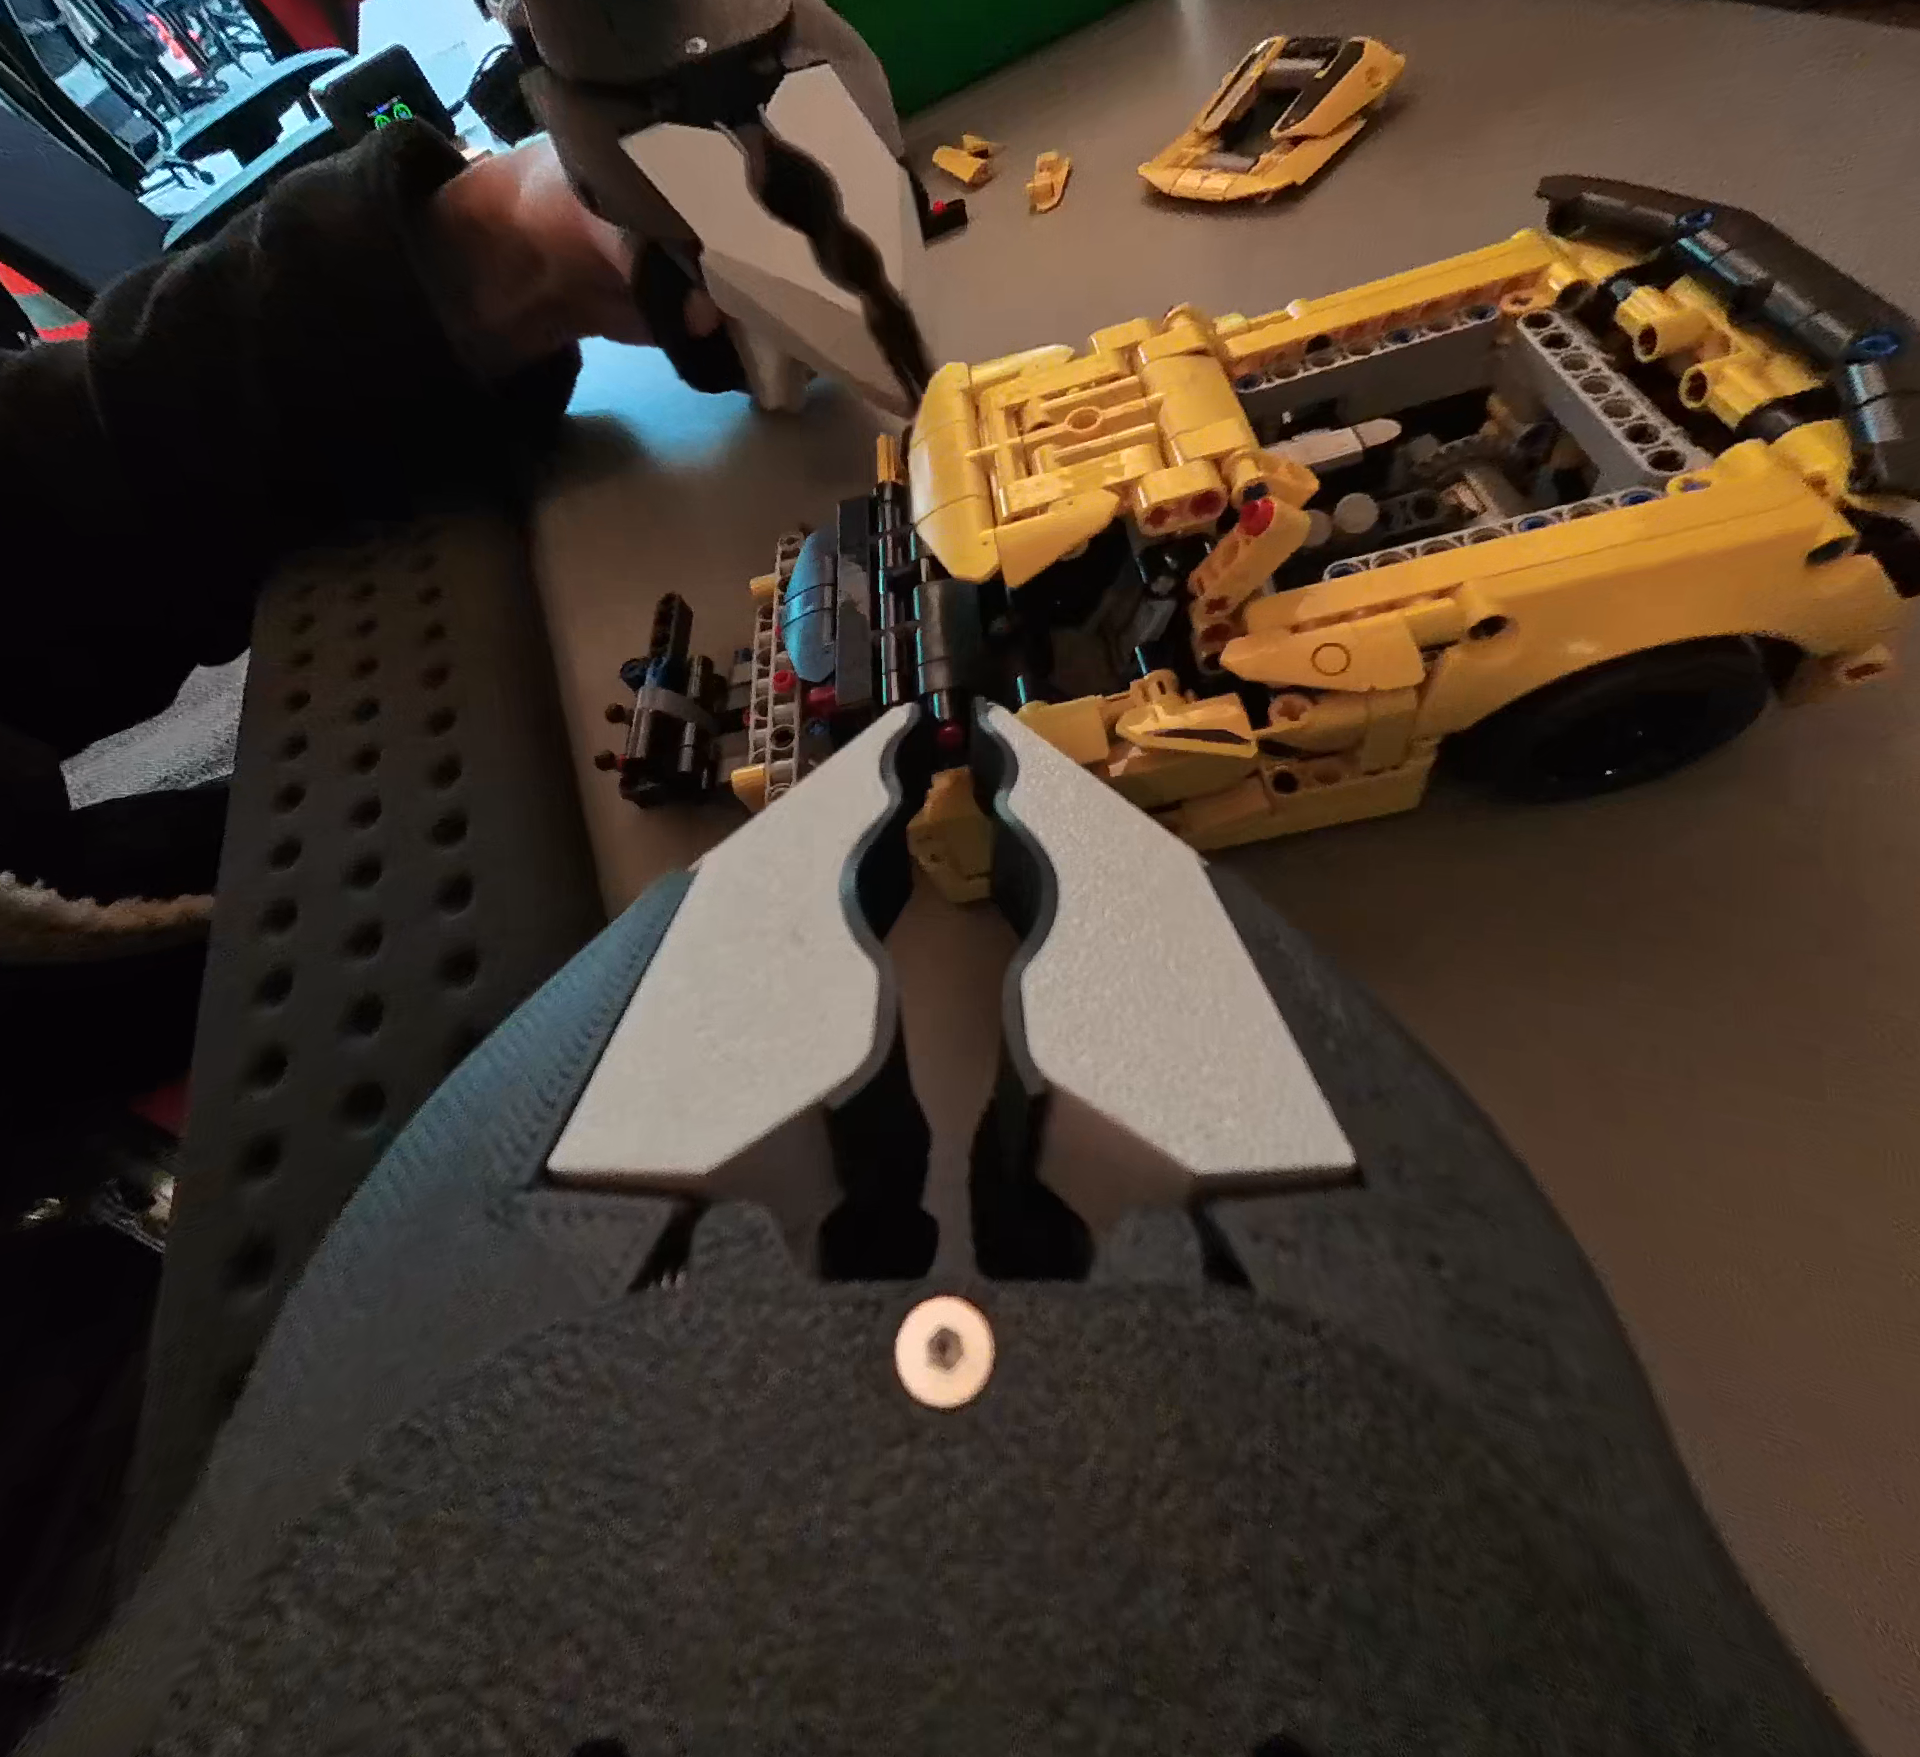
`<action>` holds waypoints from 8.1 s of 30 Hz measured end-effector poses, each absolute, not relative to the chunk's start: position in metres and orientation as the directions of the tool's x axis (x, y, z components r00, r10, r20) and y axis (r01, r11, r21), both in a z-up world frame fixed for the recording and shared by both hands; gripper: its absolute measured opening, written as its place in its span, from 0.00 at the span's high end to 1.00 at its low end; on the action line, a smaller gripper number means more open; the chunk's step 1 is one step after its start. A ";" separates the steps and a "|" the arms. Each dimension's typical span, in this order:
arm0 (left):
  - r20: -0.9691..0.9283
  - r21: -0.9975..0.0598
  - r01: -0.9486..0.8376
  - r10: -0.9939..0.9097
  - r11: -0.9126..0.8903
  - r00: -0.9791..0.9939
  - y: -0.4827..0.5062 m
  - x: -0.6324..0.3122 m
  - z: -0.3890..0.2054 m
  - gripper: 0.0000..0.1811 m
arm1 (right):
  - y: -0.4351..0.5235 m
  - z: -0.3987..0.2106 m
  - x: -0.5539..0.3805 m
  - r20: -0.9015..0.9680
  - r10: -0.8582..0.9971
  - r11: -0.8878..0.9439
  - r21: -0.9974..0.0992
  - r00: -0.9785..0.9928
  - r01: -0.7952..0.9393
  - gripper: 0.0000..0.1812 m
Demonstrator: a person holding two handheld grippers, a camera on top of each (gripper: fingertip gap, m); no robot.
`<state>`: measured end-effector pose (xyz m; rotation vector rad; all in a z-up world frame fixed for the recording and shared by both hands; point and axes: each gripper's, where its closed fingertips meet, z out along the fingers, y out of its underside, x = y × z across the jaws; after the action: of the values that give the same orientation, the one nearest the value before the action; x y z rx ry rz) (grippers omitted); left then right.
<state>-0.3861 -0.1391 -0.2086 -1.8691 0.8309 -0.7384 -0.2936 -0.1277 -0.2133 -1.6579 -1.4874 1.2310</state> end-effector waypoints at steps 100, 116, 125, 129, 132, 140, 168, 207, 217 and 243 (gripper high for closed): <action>-0.071 -0.861 -0.463 -0.852 -0.209 0.518 -0.116 -0.257 -0.217 0.96 | -0.104 -0.208 -0.213 -0.008 0.848 -0.284 -0.851 0.529 0.443 0.51; -0.083 -0.877 -0.428 -0.809 -0.219 0.582 -0.065 -0.292 -0.212 0.73 | -0.041 -0.226 -0.232 -0.024 0.977 -0.126 -0.868 0.213 0.481 0.48; -0.220 -0.878 -0.462 -0.749 -0.128 0.625 -0.054 -0.305 -0.214 0.81 | -0.041 -0.226 -0.243 -0.005 0.977 -0.119 -0.843 0.214 0.524 0.47; -0.255 -0.880 -0.464 -0.721 -0.103 0.644 -0.052 -0.308 -0.213 0.82 | -0.041 -0.227 -0.243 -0.037 0.966 -0.173 -0.829 0.257 0.532 0.47; -0.272 -0.881 -0.463 -0.696 -0.098 0.664 -0.051 -0.309 -0.213 0.82 | -0.048 -0.227 -0.247 -0.035 0.964 -0.172 -0.839 0.263 0.517 0.42; -0.292 -0.876 -0.473 -0.676 -0.096 0.677 -0.052 -0.305 -0.213 0.82 | -0.043 -0.230 -0.245 0.079 0.949 -0.114 -0.814 0.304 0.569 0.44; -0.294 -0.873 -0.476 -0.664 -0.107 0.688 -0.051 -0.306 -0.214 0.86 | -0.042 -0.221 -0.244 0.258 0.917 0.024 -0.798 0.305 0.602 0.45; -0.281 -0.874 -0.473 -0.673 -0.115 0.684 -0.052 -0.304 -0.215 0.86 | -0.045 -0.230 -0.243 0.080 0.945 -0.126 -0.806 0.317 0.579 0.45; -0.301 -0.864 -0.491 -0.664 -0.115 0.685 -0.051 -0.305 -0.215 0.86 | -0.046 -0.231 -0.242 0.102 0.943 -0.117 -0.788 0.316 0.605 0.46; -0.254 -0.907 -0.405 -0.612 -0.119 0.749 -0.087 -0.311 -0.184 0.83 | -0.057 -0.214 -0.241 -0.035 0.951 -0.179 -0.875 0.309 0.451 0.56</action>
<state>-0.3106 -0.0867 -0.1842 -1.7436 0.8043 -0.2140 -0.2412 -0.0569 -0.2142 -1.7741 -1.2615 0.7856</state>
